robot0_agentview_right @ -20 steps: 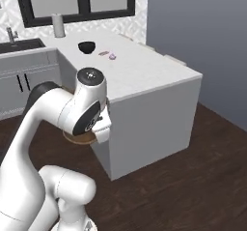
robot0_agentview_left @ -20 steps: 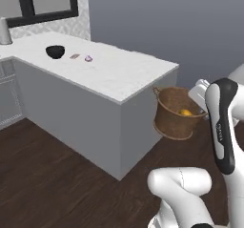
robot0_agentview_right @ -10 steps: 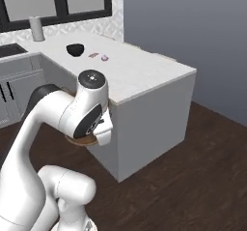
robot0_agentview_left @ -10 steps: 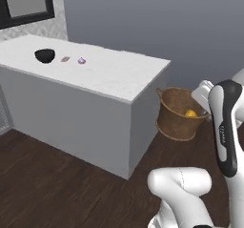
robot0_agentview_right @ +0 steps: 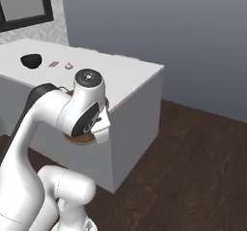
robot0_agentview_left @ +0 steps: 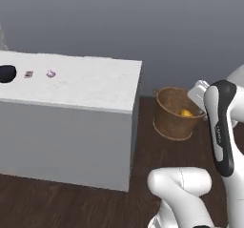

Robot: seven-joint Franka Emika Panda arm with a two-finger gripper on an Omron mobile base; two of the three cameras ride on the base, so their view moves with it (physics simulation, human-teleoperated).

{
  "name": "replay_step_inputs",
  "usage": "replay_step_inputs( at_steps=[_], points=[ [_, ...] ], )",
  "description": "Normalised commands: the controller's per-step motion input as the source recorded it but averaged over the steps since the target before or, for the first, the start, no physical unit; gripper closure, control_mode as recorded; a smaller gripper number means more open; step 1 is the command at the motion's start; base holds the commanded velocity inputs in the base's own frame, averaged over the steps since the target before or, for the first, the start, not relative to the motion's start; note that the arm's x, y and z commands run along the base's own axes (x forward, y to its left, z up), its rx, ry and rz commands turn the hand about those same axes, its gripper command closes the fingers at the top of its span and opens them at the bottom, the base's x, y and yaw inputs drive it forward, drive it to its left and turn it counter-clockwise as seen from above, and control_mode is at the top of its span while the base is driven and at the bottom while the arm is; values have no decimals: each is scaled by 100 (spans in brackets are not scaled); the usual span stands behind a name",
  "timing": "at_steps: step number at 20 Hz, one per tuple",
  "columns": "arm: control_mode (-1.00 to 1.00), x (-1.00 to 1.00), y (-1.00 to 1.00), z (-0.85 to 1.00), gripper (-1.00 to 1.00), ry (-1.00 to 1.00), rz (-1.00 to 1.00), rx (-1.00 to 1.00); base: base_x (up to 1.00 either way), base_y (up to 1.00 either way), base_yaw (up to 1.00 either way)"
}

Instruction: Open the cabinet, pick up the bread from the cabinet and place it in the basket. Then move the basket to the dining counter.

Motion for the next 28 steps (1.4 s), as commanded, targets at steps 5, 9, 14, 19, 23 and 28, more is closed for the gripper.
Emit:
replay_step_inputs(
  at_steps=[5,9,14,19,23,28],
  points=[
    [100,0,0,0,100,0,0,0,32,91,-60],
    [100,0,0,0,100,0,0,0,31,100,-45],
    [100,0,0,0,100,0,0,0,51,100,-39],
    [100,0,0,0,100,0,0,0,77,66,-7],
    [100,0,0,0,100,0,0,0,65,35,15],
    [100,0,0,0,100,0,0,0,32,0,33]
  ],
)
